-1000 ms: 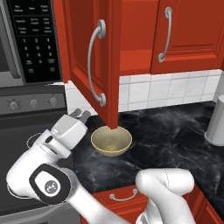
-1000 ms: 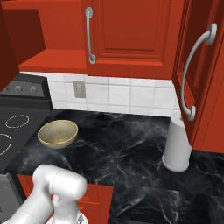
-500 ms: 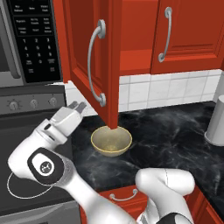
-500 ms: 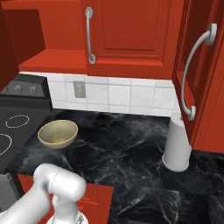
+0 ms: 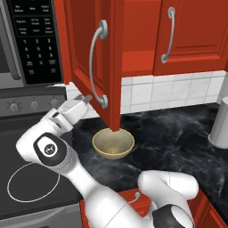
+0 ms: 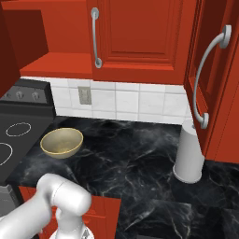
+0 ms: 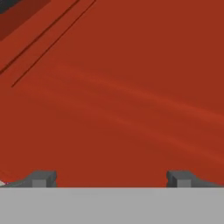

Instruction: Open the cabinet and move the ladle to the pot. Then close the cabinet.

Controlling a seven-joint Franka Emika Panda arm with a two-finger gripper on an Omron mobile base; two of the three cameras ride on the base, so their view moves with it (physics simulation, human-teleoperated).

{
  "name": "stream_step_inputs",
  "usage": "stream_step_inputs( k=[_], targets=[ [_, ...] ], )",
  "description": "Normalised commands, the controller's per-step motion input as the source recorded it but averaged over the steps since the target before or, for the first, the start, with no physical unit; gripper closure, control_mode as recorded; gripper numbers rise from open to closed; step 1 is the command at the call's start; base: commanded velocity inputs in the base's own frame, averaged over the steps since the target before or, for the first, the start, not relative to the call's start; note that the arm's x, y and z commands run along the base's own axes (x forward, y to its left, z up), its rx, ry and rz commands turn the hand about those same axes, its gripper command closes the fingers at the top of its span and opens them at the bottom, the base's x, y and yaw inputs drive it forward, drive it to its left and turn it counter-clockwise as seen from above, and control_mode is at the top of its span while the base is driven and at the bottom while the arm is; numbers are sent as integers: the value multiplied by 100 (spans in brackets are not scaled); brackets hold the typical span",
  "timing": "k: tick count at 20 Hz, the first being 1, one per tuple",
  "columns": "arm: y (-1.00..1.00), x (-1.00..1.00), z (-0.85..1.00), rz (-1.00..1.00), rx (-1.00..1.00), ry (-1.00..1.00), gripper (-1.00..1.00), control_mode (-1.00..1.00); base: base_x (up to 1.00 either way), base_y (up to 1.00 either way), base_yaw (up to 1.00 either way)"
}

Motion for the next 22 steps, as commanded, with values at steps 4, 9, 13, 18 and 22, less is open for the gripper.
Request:
stream_step_inputs(
  k=[4, 9, 13, 18, 22],
  targets=[
    [-42, 34, 6, 3, 3, 0, -100, -100, 0, 0, 0],
    [-52, 24, 11, 5, 2, 0, -100, -100, 0, 0, 0],
    [-58, 18, 16, 6, 0, 0, -100, -100, 0, 0, 0],
    [-63, 20, 16, 9, 0, 0, -100, -100, 0, 0, 0],
    [-62, 26, 18, 13, 0, 0, -100, -100, 0, 0, 0]
  ],
)
